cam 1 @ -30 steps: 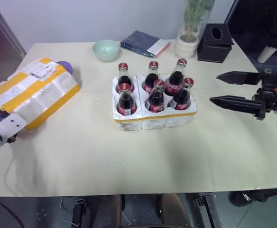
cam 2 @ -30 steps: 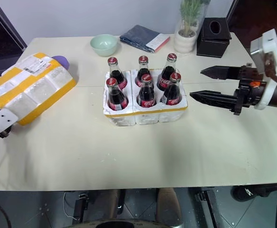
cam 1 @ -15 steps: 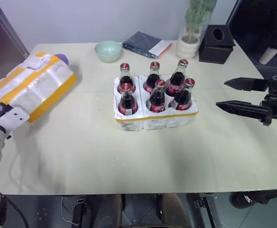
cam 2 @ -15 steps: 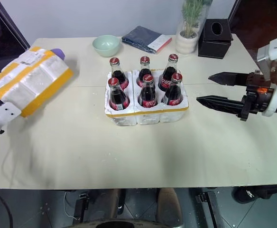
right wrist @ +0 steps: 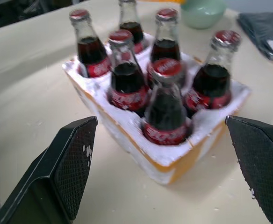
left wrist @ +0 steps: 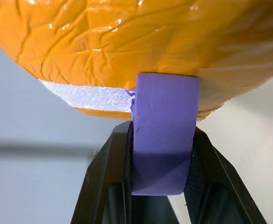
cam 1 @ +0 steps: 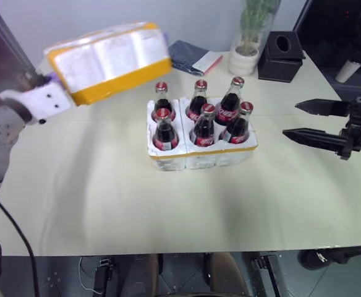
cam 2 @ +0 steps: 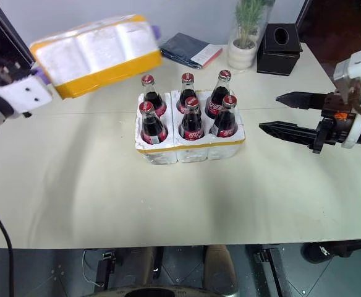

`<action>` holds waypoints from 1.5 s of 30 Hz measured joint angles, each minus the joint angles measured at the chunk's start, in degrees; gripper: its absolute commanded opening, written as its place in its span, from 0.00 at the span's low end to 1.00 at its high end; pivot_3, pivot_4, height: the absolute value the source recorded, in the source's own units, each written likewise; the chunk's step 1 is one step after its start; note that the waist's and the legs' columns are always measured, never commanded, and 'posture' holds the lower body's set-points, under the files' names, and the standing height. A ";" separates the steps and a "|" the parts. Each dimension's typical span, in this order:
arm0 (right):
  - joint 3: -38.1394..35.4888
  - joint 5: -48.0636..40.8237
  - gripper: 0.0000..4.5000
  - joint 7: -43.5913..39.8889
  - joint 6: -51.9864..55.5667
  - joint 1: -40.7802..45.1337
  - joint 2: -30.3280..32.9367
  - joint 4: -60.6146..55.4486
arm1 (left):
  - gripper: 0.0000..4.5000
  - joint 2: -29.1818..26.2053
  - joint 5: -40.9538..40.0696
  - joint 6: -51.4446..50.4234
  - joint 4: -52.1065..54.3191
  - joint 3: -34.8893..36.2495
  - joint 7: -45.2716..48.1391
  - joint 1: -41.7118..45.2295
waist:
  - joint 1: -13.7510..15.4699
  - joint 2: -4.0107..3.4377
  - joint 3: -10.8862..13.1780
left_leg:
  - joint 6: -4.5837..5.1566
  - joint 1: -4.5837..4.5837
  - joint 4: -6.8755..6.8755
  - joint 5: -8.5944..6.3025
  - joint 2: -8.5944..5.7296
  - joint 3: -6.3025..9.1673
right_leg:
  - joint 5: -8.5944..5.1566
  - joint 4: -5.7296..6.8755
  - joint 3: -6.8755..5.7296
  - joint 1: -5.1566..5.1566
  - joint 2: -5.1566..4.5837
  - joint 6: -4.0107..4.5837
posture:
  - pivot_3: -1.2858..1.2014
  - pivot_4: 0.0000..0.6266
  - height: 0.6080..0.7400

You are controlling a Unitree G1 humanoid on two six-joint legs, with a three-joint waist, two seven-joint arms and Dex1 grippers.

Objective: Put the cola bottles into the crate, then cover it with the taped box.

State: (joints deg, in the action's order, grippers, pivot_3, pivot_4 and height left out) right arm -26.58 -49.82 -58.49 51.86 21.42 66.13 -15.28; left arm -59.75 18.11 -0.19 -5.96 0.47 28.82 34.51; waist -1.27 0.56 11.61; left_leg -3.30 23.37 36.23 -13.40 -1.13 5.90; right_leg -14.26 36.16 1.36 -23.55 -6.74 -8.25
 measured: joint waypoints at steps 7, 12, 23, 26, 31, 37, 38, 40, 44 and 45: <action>0.03 0.28 1.00 0.98 -0.74 -1.38 -1.22 0.02 | 0.30 2.54 0.04 -5.43 10.18 -2.26 7.29 4.99 | 0.20 0.01 0.00 | 0.01 0.01 0.06 0.00 0.00 0.01 | 0.00 0.01 0.00 0.03 0.01 -0.01 | 0.52 0.24 1.00; 0.01 1.14 1.00 1.88 -1.40 -2.69 -2.33 0.04 | 0.30 4.88 -0.49 -6.28 14.16 -2.75 10.11 6.89 | 0.36 0.01 0.00 | 0.01 0.01 0.08 0.00 0.00 0.01 | 0.00 0.00 0.00 0.05 0.01 -0.01 | 0.52 0.24 1.00; 0.01 1.82 1.00 2.94 -2.27 -3.01 -3.78 -0.06 | 0.30 7.80 -1.90 -5.26 21.52 -4.53 15.50 5.95 | 0.18 0.02 0.01 | 0.01 -0.02 0.08 0.01 0.00 0.02 | 0.00 0.01 0.00 0.09 0.02 -0.02 | 0.52 0.24 1.00; 0.01 1.83 1.00 3.01 -2.27 -3.01 -3.96 -0.09 | 0.30 7.45 -0.40 -4.30 22.87 -6.44 16.56 4.00 | 0.35 0.03 0.01 | 0.01 -0.01 0.13 0.01 -0.01 0.02 | 0.00 0.00 0.00 0.11 0.02 -0.02 | 0.52 0.24 1.00; 0.01 2.08 1.00 3.16 -2.32 -4.15 -4.38 -0.25 | 0.30 6.26 1.49 -2.46 24.58 -6.53 17.17 3.33 | 0.53 0.03 0.01 | 0.01 -0.01 0.15 0.01 -0.01 0.03 | 0.00 0.00 0.00 0.13 0.02 -0.02 | 0.52 0.24 1.00; 0.02 2.24 1.00 3.98 -2.32 -4.22 -4.67 -0.28 | 0.71 5.19 5.08 4.26 23.80 -6.76 15.67 0.86 | 0.28 0.03 0.01 | 0.01 -0.02 0.14 0.00 -0.01 0.03 | 0.00 0.00 0.00 0.12 0.02 -0.02 | 0.52 0.24 1.00; 0.02 2.24 1.00 4.06 -2.32 -4.15 -4.68 -0.28 | 0.82 4.87 5.82 5.94 23.40 -6.77 14.84 0.28 | 0.28 0.02 0.01 | 0.01 -0.02 0.13 0.00 -0.01 0.03 | 0.00 0.00 0.00 0.12 0.02 -0.02 | 0.52 0.24 1.00; 0.15 2.22 1.00 4.08 -2.32 -3.92 -4.69 -0.30 | 0.99 3.70 7.75 9.83 22.27 -6.78 13.03 -1.82 | 0.24 0.02 0.01 | 0.01 -0.03 0.12 0.00 0.00 0.03 | 0.00 0.00 0.00 0.12 0.02 -0.01 | 0.52 0.24 1.00; 0.39 2.24 1.00 4.00 -2.32 -3.68 -4.67 -0.29 | 0.99 0.37 9.23 14.94 20.34 -5.79 12.11 -10.21 | 0.16 0.01 0.00 | 0.01 -0.06 0.07 0.00 0.00 0.02 | -0.01 0.00 0.02 0.12 0.02 -0.01 | 0.52 0.24 1.00; 0.43 2.29 1.00 4.00 -2.32 -3.66 -4.67 -0.22 | 0.99 -0.19 8.28 15.28 20.46 -5.08 12.49 -12.55 | 0.21 0.01 0.01 | 0.01 -0.05 0.07 0.00 0.00 0.02 | -0.01 0.00 0.02 0.12 0.02 -0.01 | 0.52 0.24 1.00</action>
State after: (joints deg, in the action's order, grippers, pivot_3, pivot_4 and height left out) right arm -26.14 -47.53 -54.49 49.54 17.76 61.46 -15.49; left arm -59.94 26.39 15.09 14.50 -4.61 41.31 21.96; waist -1.06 0.57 11.62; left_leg -3.28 23.33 36.30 -13.40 -1.13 5.92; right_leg -14.26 36.16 1.37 -23.43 -6.72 -8.25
